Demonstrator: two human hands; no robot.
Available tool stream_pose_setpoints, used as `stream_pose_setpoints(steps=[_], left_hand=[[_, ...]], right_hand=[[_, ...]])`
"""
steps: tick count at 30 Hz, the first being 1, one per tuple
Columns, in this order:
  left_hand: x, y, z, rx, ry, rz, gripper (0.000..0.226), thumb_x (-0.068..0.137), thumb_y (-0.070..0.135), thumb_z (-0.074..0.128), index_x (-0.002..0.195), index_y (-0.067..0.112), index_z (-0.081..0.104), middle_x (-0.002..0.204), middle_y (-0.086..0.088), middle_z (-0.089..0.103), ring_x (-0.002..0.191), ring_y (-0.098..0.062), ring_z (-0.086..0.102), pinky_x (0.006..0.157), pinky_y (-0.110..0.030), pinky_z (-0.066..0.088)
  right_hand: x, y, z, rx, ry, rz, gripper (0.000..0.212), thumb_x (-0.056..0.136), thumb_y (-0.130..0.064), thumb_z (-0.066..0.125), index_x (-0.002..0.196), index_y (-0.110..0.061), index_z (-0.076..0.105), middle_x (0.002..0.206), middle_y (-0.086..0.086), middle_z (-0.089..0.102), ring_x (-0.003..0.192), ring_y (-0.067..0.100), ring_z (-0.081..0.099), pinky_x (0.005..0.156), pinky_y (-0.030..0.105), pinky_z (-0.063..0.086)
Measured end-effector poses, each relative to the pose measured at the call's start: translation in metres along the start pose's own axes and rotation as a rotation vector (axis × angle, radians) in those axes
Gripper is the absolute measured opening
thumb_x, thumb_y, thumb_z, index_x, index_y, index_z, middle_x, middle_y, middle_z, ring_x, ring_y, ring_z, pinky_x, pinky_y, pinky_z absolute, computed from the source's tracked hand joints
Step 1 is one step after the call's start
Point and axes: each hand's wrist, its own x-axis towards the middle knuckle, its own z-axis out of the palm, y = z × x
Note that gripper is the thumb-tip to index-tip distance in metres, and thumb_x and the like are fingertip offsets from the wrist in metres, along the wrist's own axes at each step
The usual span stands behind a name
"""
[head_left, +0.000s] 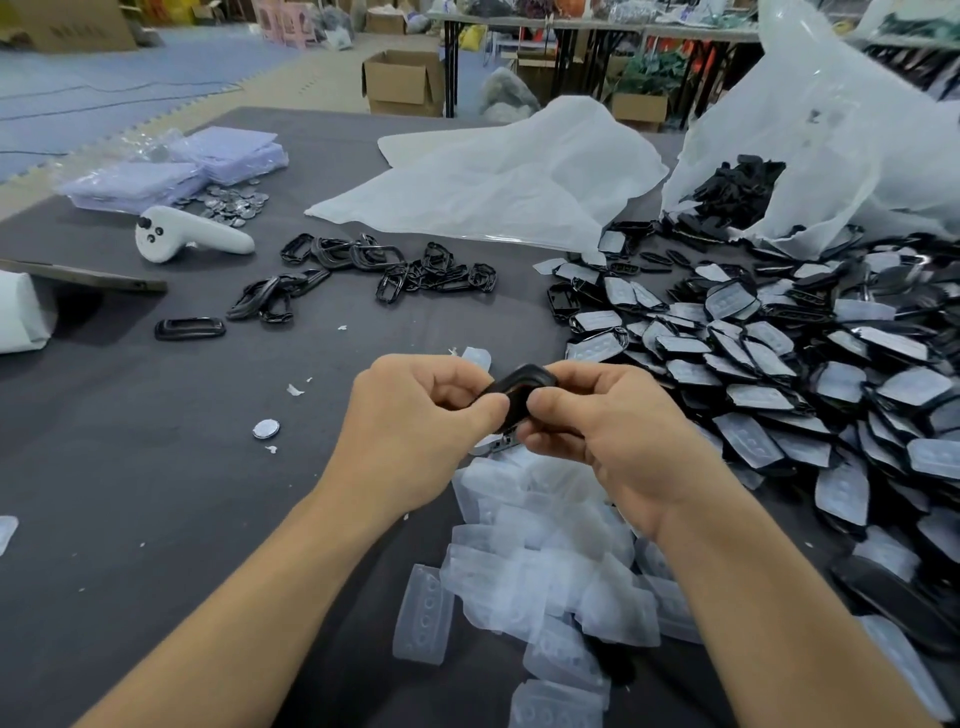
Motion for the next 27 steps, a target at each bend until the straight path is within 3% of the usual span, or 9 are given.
stream_pose_setpoints(steps=[4, 6, 9, 12, 14, 17, 20, 24, 27], left_hand=[[0.001, -0.002, -0.003, 0.141, -0.058, 0.021, 0.023, 0.087, 0.027, 0.080, 0.085, 0.049, 0.075, 0.064, 0.010, 0.073, 0.057, -0.016, 0.069, 0.059, -0.029, 0.055], [0.002, -0.003, -0.004, 0.130, -0.102, -0.030, 0.016, 0.088, 0.026, 0.079, 0.083, 0.041, 0.077, 0.065, 0.007, 0.074, 0.058, -0.016, 0.070, 0.061, -0.031, 0.059], [0.005, -0.001, -0.006, -0.042, -0.242, -0.129, 0.018, 0.093, 0.015, 0.075, 0.076, 0.021, 0.079, 0.059, 0.001, 0.071, 0.052, -0.010, 0.066, 0.057, -0.022, 0.054], [0.004, 0.003, -0.006, -0.263, -0.276, -0.219, 0.026, 0.098, 0.016, 0.069, 0.074, 0.020, 0.080, 0.063, -0.005, 0.071, 0.054, -0.011, 0.064, 0.057, -0.022, 0.055], [0.004, 0.004, -0.005, -0.319, -0.241, -0.239, 0.029, 0.100, 0.023, 0.066, 0.074, 0.023, 0.079, 0.067, -0.008, 0.071, 0.056, -0.013, 0.063, 0.061, -0.025, 0.054], [0.004, 0.004, -0.001, -0.282, -0.179, -0.135, 0.028, 0.097, 0.029, 0.066, 0.073, 0.018, 0.072, 0.072, -0.010, 0.068, 0.060, -0.016, 0.062, 0.068, -0.033, 0.051], [0.003, 0.004, 0.003, -0.249, -0.141, -0.068, 0.024, 0.091, 0.034, 0.066, 0.074, 0.017, 0.070, 0.069, -0.005, 0.068, 0.060, -0.015, 0.060, 0.066, -0.034, 0.049], [0.003, 0.002, 0.004, -0.335, -0.172, -0.098, 0.009, 0.090, 0.007, 0.077, 0.084, 0.013, 0.079, 0.070, -0.008, 0.069, 0.062, -0.015, 0.057, 0.066, -0.028, 0.050], [0.005, 0.001, -0.004, -0.439, -0.250, -0.149, 0.005, 0.080, 0.007, 0.084, 0.079, 0.008, 0.079, 0.073, -0.013, 0.069, 0.058, -0.014, 0.057, 0.060, -0.021, 0.050]], right_hand=[[0.000, 0.002, 0.001, -0.064, 0.082, -0.054, 0.021, 0.088, 0.012, 0.067, 0.093, -0.006, 0.076, 0.071, 0.011, 0.071, 0.054, 0.015, 0.064, 0.054, 0.020, 0.054], [-0.001, 0.003, 0.000, -0.139, 0.075, -0.087, 0.022, 0.087, 0.012, 0.068, 0.094, -0.007, 0.077, 0.065, 0.009, 0.069, 0.053, 0.015, 0.060, 0.049, 0.020, 0.048], [-0.001, 0.001, -0.001, -0.146, 0.046, -0.112, 0.021, 0.086, 0.012, 0.067, 0.090, -0.006, 0.077, 0.060, 0.010, 0.065, 0.049, 0.015, 0.055, 0.044, 0.020, 0.041], [-0.001, -0.001, 0.000, -0.053, 0.046, -0.109, 0.025, 0.087, 0.011, 0.067, 0.080, -0.010, 0.078, 0.061, 0.010, 0.065, 0.048, 0.016, 0.055, 0.043, 0.020, 0.039], [-0.002, -0.002, 0.001, -0.023, 0.023, -0.084, 0.028, 0.089, 0.006, 0.067, 0.073, -0.014, 0.080, 0.063, 0.010, 0.066, 0.050, 0.016, 0.057, 0.045, 0.020, 0.041], [-0.003, -0.004, 0.001, -0.019, -0.024, -0.024, 0.030, 0.092, -0.001, 0.067, 0.074, -0.019, 0.083, 0.072, 0.009, 0.073, 0.055, 0.014, 0.062, 0.051, 0.019, 0.047], [-0.002, -0.003, 0.001, 0.009, 0.030, 0.019, 0.026, 0.092, -0.004, 0.068, 0.075, -0.017, 0.083, 0.076, 0.006, 0.074, 0.061, 0.012, 0.065, 0.055, 0.020, 0.049], [-0.001, 0.000, 0.002, 0.030, 0.038, 0.021, 0.027, 0.094, -0.004, 0.066, 0.071, -0.014, 0.075, 0.073, 0.004, 0.069, 0.066, 0.013, 0.063, 0.062, 0.023, 0.050], [-0.004, -0.003, 0.001, 0.054, -0.019, -0.012, 0.026, 0.088, -0.003, 0.070, 0.066, -0.016, 0.073, 0.072, 0.006, 0.066, 0.068, 0.016, 0.060, 0.067, 0.025, 0.049]])
